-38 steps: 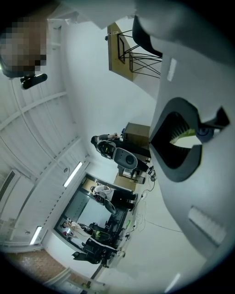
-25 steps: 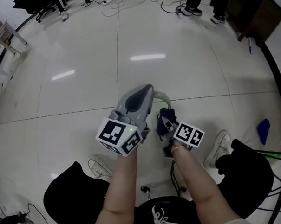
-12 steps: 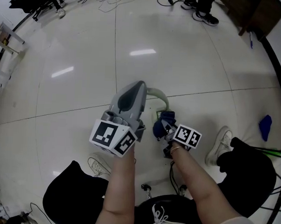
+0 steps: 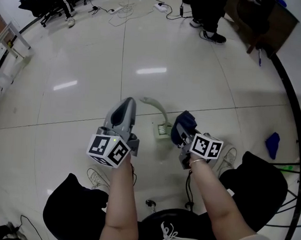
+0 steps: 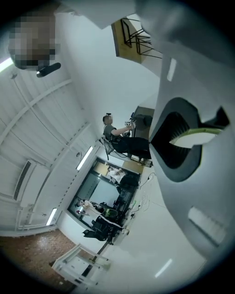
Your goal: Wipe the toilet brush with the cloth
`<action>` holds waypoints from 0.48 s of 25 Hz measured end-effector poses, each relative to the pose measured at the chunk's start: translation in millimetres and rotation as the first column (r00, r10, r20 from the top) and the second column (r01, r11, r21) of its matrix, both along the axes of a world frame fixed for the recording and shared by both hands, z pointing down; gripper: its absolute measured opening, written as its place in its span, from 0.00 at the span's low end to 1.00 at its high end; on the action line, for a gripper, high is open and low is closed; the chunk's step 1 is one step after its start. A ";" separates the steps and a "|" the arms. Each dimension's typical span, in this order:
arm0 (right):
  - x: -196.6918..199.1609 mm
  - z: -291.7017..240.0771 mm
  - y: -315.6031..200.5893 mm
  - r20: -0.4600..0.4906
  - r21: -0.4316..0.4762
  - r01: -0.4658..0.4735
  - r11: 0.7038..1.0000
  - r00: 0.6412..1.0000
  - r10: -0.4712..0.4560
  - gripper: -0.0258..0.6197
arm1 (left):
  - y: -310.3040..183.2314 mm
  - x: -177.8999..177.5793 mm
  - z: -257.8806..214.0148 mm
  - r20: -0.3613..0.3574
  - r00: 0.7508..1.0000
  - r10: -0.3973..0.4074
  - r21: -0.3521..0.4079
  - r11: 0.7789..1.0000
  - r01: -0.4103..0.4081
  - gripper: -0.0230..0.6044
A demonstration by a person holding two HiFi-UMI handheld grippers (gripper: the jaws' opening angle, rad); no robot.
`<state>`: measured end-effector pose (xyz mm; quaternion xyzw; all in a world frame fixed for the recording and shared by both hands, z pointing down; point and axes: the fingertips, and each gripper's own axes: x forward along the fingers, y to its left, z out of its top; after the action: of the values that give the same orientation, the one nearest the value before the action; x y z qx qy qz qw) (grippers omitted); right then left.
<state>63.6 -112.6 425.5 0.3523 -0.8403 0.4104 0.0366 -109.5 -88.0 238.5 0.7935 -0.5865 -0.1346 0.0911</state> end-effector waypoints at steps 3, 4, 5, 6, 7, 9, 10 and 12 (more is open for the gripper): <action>10.4 -46.7 -1.5 0.006 0.124 0.022 0.992 1.000 -0.023 0.14 | 21.2 -5.9 -1.6 0.015 0.998 -0.056 -0.007 0.998 0.056 0.05; 13.2 -61.5 -1.3 -0.004 0.171 0.032 0.985 0.999 -0.032 0.14 | 27.8 -7.6 -0.7 0.015 0.997 -0.075 -0.011 0.997 0.075 0.05; 14.9 -76.0 -1.3 -0.018 0.220 0.043 0.974 0.999 -0.040 0.14 | 34.2 -9.6 0.5 0.015 0.995 -0.098 -0.013 0.995 0.098 0.05; 15.5 -89.5 -0.7 -0.034 0.269 0.057 0.961 0.998 -0.049 0.14 | 40.7 -11.8 2.2 0.018 0.992 -0.124 -0.015 0.992 0.124 0.05; 15.5 -101.1 0.7 -0.051 0.314 0.070 0.947 0.997 -0.057 0.14 | 47.4 -13.9 4.5 0.023 0.988 -0.151 -0.015 0.988 0.152 0.05; 17.4 -118.4 5.3 -0.080 0.383 0.084 0.920 0.995 -0.058 0.14 | 58.3 -14.6 12.1 0.034 0.981 -0.190 -0.023 0.981 0.191 0.05; 19.6 -124.7 7.9 -0.088 0.406 0.080 0.910 0.995 -0.049 0.14 | 61.9 -13.1 16.9 0.037 0.981 -0.193 -0.035 0.980 0.194 0.05; 24.4 -133.2 13.4 -0.103 0.439 0.060 0.896 0.995 -0.016 0.14 | 67.0 -9.0 25.2 0.033 0.985 -0.171 -0.065 0.983 0.173 0.05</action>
<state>88.0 -99.1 292.3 0.3546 -0.9153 0.1907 0.0045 -118.5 -21.0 263.7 0.7380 -0.6584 -0.1111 0.0979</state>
